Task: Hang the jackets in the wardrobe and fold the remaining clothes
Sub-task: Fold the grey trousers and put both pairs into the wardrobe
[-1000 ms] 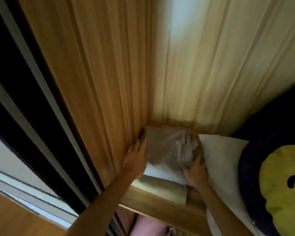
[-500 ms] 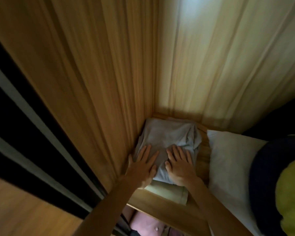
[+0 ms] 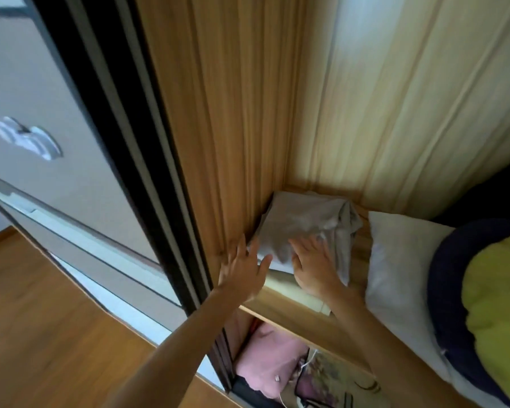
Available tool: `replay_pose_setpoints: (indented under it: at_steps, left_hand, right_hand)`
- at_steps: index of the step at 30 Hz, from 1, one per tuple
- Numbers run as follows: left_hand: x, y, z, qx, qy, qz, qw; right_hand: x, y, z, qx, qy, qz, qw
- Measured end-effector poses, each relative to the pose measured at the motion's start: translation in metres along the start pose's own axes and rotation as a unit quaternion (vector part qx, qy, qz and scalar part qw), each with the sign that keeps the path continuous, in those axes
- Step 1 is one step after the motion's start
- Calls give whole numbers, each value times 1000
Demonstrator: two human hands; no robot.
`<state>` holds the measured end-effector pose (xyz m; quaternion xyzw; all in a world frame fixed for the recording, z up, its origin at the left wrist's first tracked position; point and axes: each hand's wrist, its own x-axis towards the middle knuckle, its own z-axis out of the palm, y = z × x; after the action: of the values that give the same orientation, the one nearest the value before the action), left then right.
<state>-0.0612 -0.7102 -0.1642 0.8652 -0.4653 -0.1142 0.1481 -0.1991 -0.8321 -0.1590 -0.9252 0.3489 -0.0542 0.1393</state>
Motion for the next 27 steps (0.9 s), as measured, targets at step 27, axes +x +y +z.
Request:
replay_pose_setpoints:
  at_steps: [27]
  left_hand:
    - [-372, -255, -42, -72, 95, -164, 979]
  right_hand:
    - [-215, -296, 75, -71, -70, -168, 981]
